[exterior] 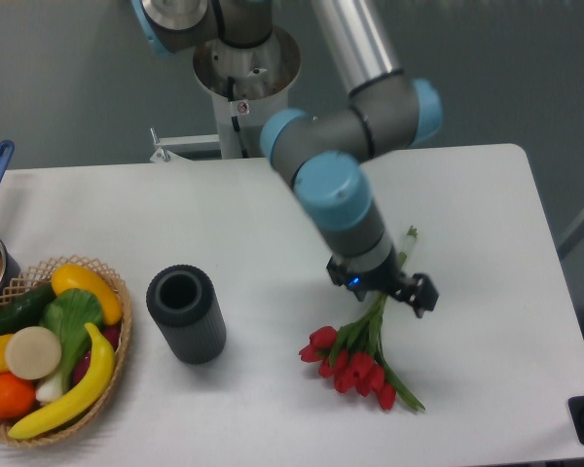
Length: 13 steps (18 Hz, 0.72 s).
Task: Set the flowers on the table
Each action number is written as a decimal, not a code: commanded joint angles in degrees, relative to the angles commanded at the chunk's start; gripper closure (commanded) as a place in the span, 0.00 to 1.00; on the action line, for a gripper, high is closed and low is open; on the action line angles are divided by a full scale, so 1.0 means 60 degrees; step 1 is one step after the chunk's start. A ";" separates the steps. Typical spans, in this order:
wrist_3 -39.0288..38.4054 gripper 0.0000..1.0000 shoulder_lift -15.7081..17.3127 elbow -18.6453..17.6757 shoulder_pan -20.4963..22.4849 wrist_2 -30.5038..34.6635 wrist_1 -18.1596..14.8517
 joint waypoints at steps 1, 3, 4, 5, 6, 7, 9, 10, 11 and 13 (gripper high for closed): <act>0.0307 0.00 0.0322 0.0015 0.0321 -0.0570 -0.0307; 0.1082 0.00 0.0806 0.0074 0.0879 -0.1509 -0.0792; 0.1318 0.00 0.0997 0.0088 0.1055 -0.1687 -0.1040; 0.1523 0.00 0.1202 0.0088 0.1289 -0.1747 -0.1362; 0.1917 0.00 0.1349 0.0088 0.1494 -0.1863 -0.1698; 0.2545 0.00 0.1510 0.0074 0.1670 -0.2024 -0.2021; 0.3878 0.00 0.1803 -0.0028 0.2124 -0.2157 -0.2564; 0.4362 0.00 0.1891 -0.0043 0.2285 -0.2158 -0.2726; 0.4701 0.00 0.1950 -0.0043 0.2389 -0.2172 -0.2872; 0.5229 0.00 0.2024 -0.0058 0.2666 -0.2420 -0.3165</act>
